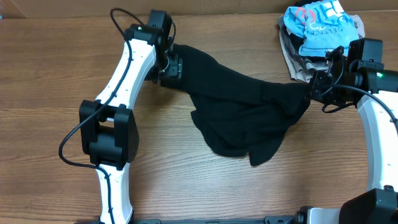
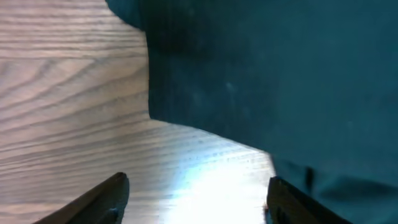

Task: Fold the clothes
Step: 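Lift the shirt with both grippers and stretch it apart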

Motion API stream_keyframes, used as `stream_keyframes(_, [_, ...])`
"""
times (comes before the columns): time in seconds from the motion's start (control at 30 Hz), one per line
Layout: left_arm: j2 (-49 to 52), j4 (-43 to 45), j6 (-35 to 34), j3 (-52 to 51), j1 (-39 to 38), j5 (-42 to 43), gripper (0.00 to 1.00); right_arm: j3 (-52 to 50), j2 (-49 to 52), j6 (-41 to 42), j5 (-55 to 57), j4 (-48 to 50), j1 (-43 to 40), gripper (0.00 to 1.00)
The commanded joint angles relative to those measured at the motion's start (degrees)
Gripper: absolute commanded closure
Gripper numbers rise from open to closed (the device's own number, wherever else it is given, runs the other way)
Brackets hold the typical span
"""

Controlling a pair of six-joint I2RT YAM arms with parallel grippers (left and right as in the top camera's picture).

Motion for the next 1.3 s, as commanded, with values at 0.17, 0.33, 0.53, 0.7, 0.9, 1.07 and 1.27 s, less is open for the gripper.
stream_keyframes(0.17, [-0.2, 8.1, -7.2, -8.7, 1.8, -1.8, 0.35, 0.2, -0.2, 0.2, -0.7, 0.3, -0.2, 0.96])
stream_keyframes(0.33, [-0.1, 14.8, -8.5, -13.1, 1.9, -2.1, 0.36, 0.2, -0.2, 0.2, -0.7, 0.3, -0.2, 0.96])
stream_keyframes(0.53, [1.6, 17.9, -10.3, -14.2, 1.9, -2.9, 0.36, 0.2, -0.2, 0.2, -0.7, 0.3, -0.2, 0.96])
stream_keyframes(0.7, [5.2, 18.2, -10.4, -14.2, 1.8, -2.2, 0.36, 0.2, -0.2, 0.2, -0.7, 0.3, -0.2, 0.96])
stream_keyframes(0.9, [7.1, 18.4, -10.3, -14.2, 1.9, -1.7, 0.60, 0.2, -0.2, 0.2, -0.7, 0.3, -0.2, 0.96])
stream_keyframes(1.07, [7.1, 19.3, -10.1, -13.0, 2.7, -2.0, 0.96, 0.2, -0.2, 0.2, -0.7, 0.6, -0.2, 0.96])
stream_keyframes(1.27, [7.1, 15.7, -8.6, -7.6, 5.0, -1.8, 0.96, 0.2, -0.2, 0.2, -0.7, 0.7, -0.2, 0.96])
